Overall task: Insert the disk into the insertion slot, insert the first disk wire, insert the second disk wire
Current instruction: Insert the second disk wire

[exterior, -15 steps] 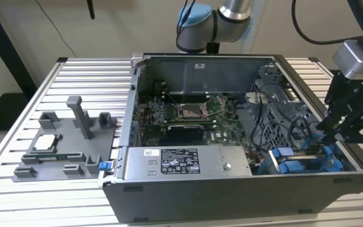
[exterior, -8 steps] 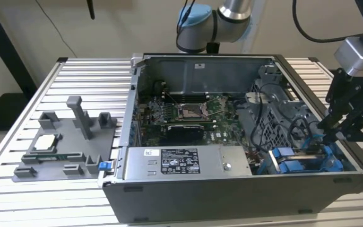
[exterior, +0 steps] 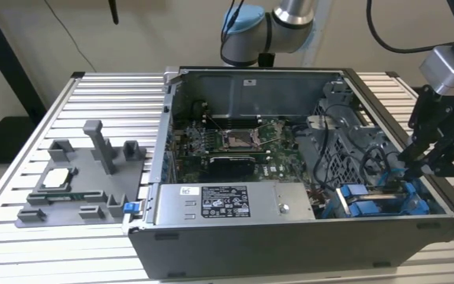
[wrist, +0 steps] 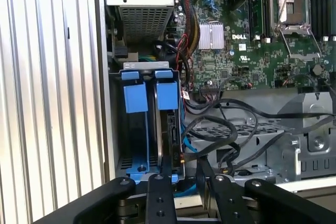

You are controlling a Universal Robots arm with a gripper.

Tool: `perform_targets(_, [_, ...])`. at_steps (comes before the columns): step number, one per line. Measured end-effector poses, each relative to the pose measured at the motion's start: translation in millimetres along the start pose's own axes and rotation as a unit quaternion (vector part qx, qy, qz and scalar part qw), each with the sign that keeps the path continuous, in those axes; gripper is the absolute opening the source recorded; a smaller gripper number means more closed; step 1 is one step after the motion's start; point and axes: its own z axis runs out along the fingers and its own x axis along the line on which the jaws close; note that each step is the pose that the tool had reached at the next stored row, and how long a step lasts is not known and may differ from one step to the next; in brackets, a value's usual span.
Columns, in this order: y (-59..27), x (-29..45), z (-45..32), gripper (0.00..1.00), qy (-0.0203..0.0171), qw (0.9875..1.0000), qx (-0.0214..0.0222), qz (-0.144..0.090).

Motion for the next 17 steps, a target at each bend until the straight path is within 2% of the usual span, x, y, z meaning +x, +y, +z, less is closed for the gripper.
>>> perform_targets(12, [-6.0, -0.7, -0.1, 1.00, -0.0001, 1.0000, 0.0000, 0.000])
perform_targets(17, [-7.0, -6.5, 0.7, 1.00, 0.0000, 1.0000, 0.0000, 0.000])
